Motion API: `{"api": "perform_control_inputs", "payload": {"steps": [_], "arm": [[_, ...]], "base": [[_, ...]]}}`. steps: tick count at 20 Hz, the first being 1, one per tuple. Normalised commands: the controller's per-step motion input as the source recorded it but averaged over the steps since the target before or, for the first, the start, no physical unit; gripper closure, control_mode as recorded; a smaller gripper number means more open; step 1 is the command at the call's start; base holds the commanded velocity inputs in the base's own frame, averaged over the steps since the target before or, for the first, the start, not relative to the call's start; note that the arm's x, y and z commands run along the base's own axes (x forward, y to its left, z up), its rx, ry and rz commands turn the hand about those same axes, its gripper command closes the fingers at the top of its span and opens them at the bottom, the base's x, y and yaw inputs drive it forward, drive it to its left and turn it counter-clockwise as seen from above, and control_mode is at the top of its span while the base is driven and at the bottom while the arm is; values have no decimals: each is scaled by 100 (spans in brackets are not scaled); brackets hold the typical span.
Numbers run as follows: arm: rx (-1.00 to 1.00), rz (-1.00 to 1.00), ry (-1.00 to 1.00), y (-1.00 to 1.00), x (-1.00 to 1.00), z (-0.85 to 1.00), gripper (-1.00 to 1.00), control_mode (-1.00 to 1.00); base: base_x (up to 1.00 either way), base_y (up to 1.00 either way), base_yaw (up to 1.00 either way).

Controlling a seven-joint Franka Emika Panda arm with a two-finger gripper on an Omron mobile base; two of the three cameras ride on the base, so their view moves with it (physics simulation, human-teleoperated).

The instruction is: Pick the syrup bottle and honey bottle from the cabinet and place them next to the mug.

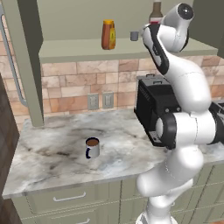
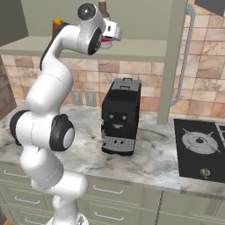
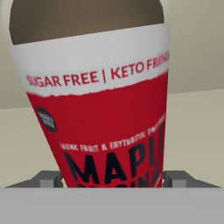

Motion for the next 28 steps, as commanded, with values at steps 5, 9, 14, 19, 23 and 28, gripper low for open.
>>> {"api": "perform_control_inputs", "payload": {"steps": [5,9,14,19,23,28], "arm": [[0,0,0,0,-28,0,100,-100],[0,0,0,0,-34,0,100,-100],[0,0,0,0,-41,0,100,-100],[1,0,0,0,-41,0,100,-100],[1,0,0,0,-49,0,100,-100],[1,0,0,0,-64,0,100,-100]], "base": [[0,0,0],[0,0,0],[0,0,0],[0,0,0],[0,0,0],[0,0,0]]}}
